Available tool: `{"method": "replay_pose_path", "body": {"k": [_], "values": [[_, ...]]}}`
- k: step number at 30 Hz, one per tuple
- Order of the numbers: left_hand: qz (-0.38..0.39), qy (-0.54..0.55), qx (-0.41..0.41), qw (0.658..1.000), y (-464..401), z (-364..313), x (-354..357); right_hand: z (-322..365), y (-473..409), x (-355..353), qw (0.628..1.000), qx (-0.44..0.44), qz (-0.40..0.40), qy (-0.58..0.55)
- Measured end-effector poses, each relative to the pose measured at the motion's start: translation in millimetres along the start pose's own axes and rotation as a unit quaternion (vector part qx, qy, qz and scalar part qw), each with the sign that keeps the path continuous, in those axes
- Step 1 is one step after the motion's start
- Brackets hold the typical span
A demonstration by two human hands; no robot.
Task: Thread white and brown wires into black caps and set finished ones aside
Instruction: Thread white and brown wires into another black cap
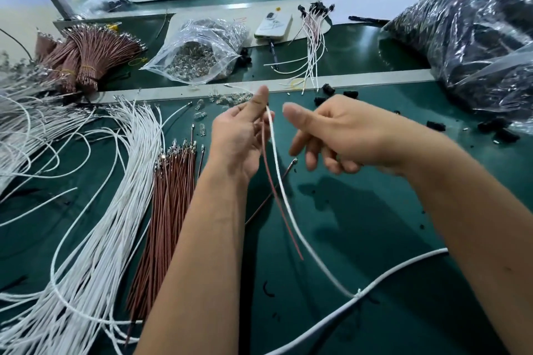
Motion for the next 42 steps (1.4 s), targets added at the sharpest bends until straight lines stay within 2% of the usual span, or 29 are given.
{"method": "replay_pose_path", "body": {"k": [2, 6, 11, 16, 21, 24, 26, 28, 30, 33, 42], "values": [[0.001, -0.022, 0.005, 1.0, 1.2, 5.1, 7.3, -2.3, -9.1, 9.0, 0.997, -0.003, -0.042, -0.069], [-0.007, -0.06, 0.054, 0.997, 2.5, 3.8, 9.8, -10.1, -11.9, 22.0, 0.983, -0.008, -0.07, -0.167], [0.011, -0.067, 0.073, 0.995, 3.5, -3.2, 8.8, -24.6, -4.4, 19.6, 0.977, -0.007, -0.081, -0.196], [-0.005, -0.093, 0.109, 0.99, 8.4, -4.8, 10.4, -30.1, 6.0, 14.7, 0.988, -0.03, -0.034, -0.15], [-0.032, -0.06, 0.128, 0.99, 10.7, -10.0, 5.8, -33.8, 16.7, 20.7, 0.989, -0.05, 0.083, -0.109], [-0.028, -0.074, 0.125, 0.989, 10.2, -10.5, 4.9, -40.0, 19.8, 23.6, 0.991, -0.041, 0.102, -0.075], [-0.014, -0.119, 0.131, 0.984, 11.1, -7.3, 10.2, -42.5, 16.2, 22.4, 0.995, -0.034, 0.052, -0.072], [-0.001, -0.153, 0.141, 0.978, 12.4, -3.3, 18.4, -45.3, 11.6, 14.5, 0.993, -0.039, -0.047, -0.097], [0.012, -0.16, 0.145, 0.976, 13.7, -0.1, 25.1, -47.6, 11.0, 8.1, 0.985, -0.045, -0.108, -0.127], [0.018, -0.155, 0.148, 0.977, 15.8, -0.3, 27.1, -50.9, 11.5, 6.9, 0.978, -0.045, -0.124, -0.162], [0.027, -0.196, 0.141, 0.97, 15.6, 3.3, 29.9, -54.2, 8.8, 7.7, 0.978, -0.062, -0.129, -0.152]]}}
Point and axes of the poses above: each hand's wrist, its own y-axis away from the middle knuckle, its own x-axis out of the palm, z = x × y, the point moved 6 cm from there along -y, towards the middle knuckle, and after that the axes turned 13 degrees about -x, right-handed, at the moved point
